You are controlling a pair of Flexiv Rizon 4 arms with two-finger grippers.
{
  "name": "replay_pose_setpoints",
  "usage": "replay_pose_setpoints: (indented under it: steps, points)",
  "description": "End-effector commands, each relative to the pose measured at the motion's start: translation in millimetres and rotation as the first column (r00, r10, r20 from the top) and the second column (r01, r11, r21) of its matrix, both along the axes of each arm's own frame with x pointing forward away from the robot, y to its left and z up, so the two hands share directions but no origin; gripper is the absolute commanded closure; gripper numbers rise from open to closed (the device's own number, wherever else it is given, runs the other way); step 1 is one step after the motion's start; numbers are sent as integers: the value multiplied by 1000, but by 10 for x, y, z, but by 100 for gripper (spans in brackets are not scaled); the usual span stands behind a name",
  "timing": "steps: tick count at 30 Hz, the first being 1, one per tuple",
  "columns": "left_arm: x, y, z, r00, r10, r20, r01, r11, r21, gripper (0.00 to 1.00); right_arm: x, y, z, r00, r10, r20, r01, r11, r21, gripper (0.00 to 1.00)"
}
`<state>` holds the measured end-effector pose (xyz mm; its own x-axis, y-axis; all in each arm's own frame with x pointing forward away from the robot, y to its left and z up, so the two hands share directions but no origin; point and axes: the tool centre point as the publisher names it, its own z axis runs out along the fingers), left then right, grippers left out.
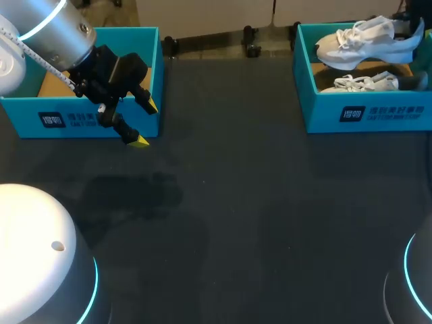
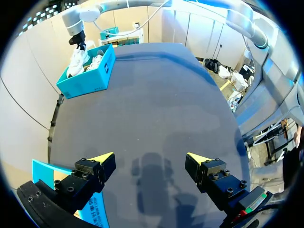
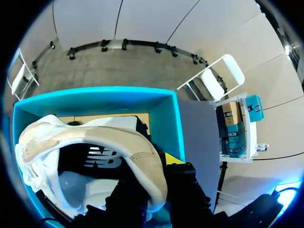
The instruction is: Take the shoe out of the shoebox, open the shoe tongue, remove and reinsert the insole, then place the shoe into the shoebox
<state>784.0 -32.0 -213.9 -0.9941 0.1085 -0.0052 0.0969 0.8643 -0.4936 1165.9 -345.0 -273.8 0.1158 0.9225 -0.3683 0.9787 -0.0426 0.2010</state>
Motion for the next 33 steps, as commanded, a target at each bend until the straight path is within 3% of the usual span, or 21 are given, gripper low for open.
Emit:
replay_pose_setpoints:
  steps: [1, 8, 33]
  points:
    - [-11, 5, -1, 1000, 1, 2, -1, 1000, 2, 0, 5, 9, 162, 1000, -1, -6, 1, 1000, 7, 100]
    - [-11, 5, -1, 1000, 1, 2, -1, 1000, 2, 0, 45, 104, 252, 1000, 10, -2, -10, 1000, 5, 100]
    - [-11, 5, -1, 1000, 1, 2, -1, 1000, 2, 0, -30, 247, 45, 999, 8, -45, -8, 1000, 9, 100]
